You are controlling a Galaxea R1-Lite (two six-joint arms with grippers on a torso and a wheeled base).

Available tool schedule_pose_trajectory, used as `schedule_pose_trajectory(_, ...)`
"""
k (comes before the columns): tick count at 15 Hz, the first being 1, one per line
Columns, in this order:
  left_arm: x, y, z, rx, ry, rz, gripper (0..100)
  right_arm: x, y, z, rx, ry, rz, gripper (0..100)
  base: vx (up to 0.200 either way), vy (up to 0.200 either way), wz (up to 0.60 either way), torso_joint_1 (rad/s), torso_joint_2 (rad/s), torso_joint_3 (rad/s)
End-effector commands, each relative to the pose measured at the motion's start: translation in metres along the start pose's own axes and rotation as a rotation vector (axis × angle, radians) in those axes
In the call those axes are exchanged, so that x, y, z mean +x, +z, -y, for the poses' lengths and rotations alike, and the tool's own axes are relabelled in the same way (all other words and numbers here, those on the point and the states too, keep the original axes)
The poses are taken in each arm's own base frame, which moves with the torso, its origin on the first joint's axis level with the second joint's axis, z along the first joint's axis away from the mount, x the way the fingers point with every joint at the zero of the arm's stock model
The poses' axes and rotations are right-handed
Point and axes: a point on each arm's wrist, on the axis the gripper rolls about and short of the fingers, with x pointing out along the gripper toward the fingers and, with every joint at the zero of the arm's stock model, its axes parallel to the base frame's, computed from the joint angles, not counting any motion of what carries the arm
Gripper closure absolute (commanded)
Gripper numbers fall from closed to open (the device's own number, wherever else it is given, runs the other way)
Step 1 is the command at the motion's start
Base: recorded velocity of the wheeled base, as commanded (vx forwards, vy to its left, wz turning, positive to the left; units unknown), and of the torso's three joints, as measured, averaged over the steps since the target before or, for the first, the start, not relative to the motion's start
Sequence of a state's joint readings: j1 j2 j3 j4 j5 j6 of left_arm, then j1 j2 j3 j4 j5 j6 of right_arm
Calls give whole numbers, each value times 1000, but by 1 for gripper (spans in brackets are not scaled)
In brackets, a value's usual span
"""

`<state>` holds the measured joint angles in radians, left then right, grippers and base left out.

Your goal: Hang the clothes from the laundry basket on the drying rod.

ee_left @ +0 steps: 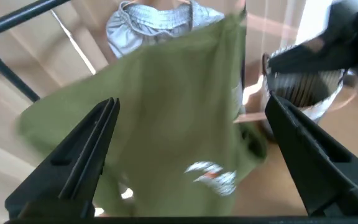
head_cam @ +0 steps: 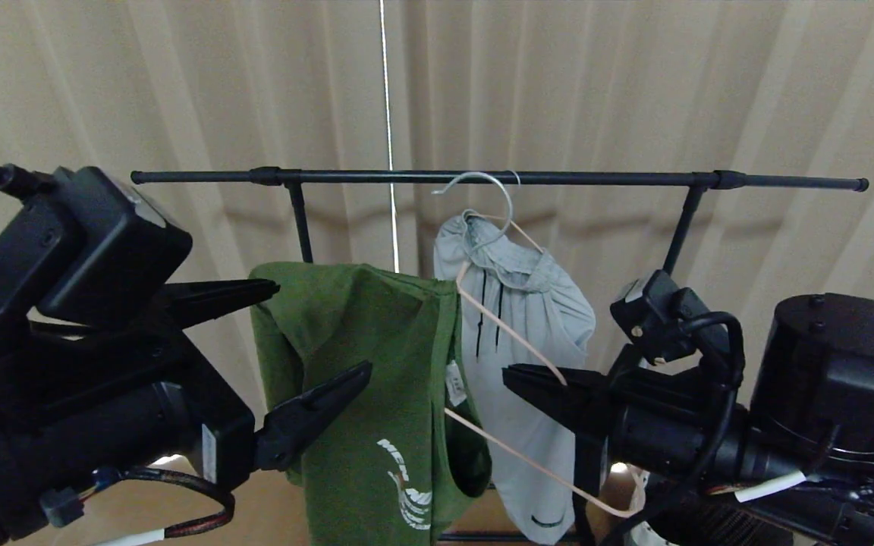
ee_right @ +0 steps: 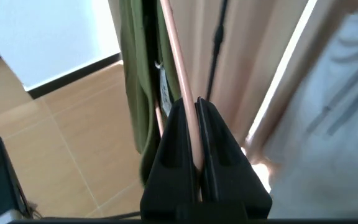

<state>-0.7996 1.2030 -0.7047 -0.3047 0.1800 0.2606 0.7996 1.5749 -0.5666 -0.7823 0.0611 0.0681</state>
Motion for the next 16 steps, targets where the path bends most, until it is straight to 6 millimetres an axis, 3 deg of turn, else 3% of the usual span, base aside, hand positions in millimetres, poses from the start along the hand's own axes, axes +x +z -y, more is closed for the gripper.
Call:
schedule_pose_trajectory(1,-7,-9,-20,87,19,1,0,-21,9,0,0,-5,16,100,0,0,0,0,0,0)
schedule_pose_trajectory(4,-5,-11,-40,192,-68,82,0,-27,8,0,1,-3,-18,100,0,0,0,0,0,0)
schedule_pose_trajectory(9,22,-25,-38,495,-138,64,0,-24,6,-12,-30,82,-31,100,0,0,0,0,0,0)
schedule_pose_trajectory(16,41,-30,-48,504,-115,70,0,-25,6,-19,-45,118,-27,100,0,0,0,0,0,0)
